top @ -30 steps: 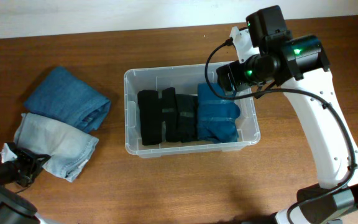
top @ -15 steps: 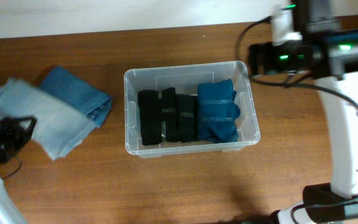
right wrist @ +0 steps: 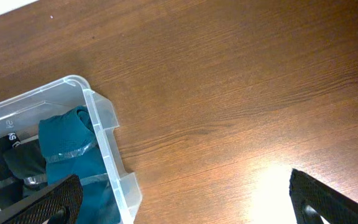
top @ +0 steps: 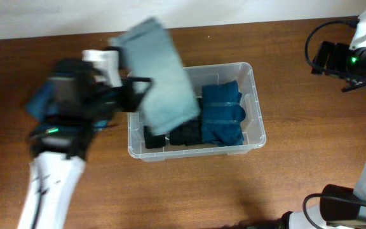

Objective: Pack container
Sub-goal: 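Place the light blue denim on top of the black items in the container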

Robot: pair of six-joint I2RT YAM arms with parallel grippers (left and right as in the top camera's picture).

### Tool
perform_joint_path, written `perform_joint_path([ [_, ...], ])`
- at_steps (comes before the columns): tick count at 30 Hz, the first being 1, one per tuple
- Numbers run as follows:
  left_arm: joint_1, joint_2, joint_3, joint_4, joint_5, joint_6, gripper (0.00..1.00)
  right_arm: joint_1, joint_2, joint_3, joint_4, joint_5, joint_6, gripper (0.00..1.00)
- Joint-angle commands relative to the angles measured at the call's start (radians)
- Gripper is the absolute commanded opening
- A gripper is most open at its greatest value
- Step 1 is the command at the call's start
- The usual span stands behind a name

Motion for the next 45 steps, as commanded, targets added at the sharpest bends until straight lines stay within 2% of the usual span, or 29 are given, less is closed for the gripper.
perform_joint_path([
  [1,-0.198,0.087,0.034,0.092,-0.131,-0.089,0.01,-0.004,-0.008,0.013,-0.003,-0.014,0.008,0.99],
  [5,-0.343,0.218,0.034,0.205,-0.13,-0.091,0.0,-0.005,-0.008,0.008,-0.003,-0.014,0.008,0.98],
  [8,-0.395,0.302,0.034,0.251,-0.13,-0.095,0.01,-0.005,-0.007,0.008,-0.003,-0.014,0.007,0.99],
  [11,-0.414,0.372,0.034,0.248,-0.13,-0.137,0.01,-0.005,-0.007,0.008,-0.003,-0.014,0.008,0.98],
  [16,-0.42,0.468,0.034,0.178,-0.13,-0.138,0.01,-0.005,-0.002,0.006,-0.002,-0.014,0.008,0.99],
  [17,-0.42,0.477,0.034,0.164,-0.13,-0.136,0.03,-0.005,0.0,0.006,-0.002,-0.014,0.008,0.99],
  [18,-0.419,0.485,0.034,0.15,-0.133,-0.127,0.16,-0.005,0.002,0.006,-0.002,-0.014,0.008,0.99],
  [19,-0.41,0.491,0.034,0.134,-0.167,-0.072,0.72,-0.005,0.006,0.006,-0.003,-0.014,0.007,0.99],
  [20,-0.4,0.491,0.034,0.122,-0.2,-0.029,0.99,-0.004,0.007,0.006,-0.003,-0.014,0.007,0.99],
  [24,-0.33,0.468,0.061,0.087,-0.385,0.077,0.99,-0.005,0.008,0.006,-0.003,-0.014,0.007,0.99],
  [30,-0.245,0.427,0.227,0.065,-0.388,0.173,0.99,-0.004,0.008,0.006,-0.003,-0.014,0.007,0.99],
  [35,-0.268,0.435,0.279,0.084,-0.387,0.278,1.0,-0.004,0.008,0.006,-0.003,-0.014,0.007,0.98],
  [37,-0.279,0.453,0.278,0.08,-0.377,0.281,0.99,-0.004,0.008,0.006,-0.003,-0.014,0.007,0.98],
  [39,-0.298,0.489,0.278,0.076,-0.345,0.281,0.81,-0.004,0.008,0.006,-0.003,-0.014,0.008,0.98],
  [41,-0.319,0.529,0.278,0.067,-0.318,0.279,0.53,-0.004,0.008,0.006,-0.003,-0.014,0.007,0.99],
  [43,-0.344,0.582,0.278,0.052,-0.319,0.261,0.32,-0.004,0.008,0.006,-0.003,-0.014,0.007,0.98],
  [44,-0.356,0.615,0.278,0.045,-0.319,0.261,0.26,-0.004,0.008,0.006,-0.003,-0.014,0.007,0.99],
  [45,-0.374,0.665,0.278,0.042,-0.318,0.261,0.25,-0.004,0.008,0.006,-0.003,-0.014,0.007,0.99],
])
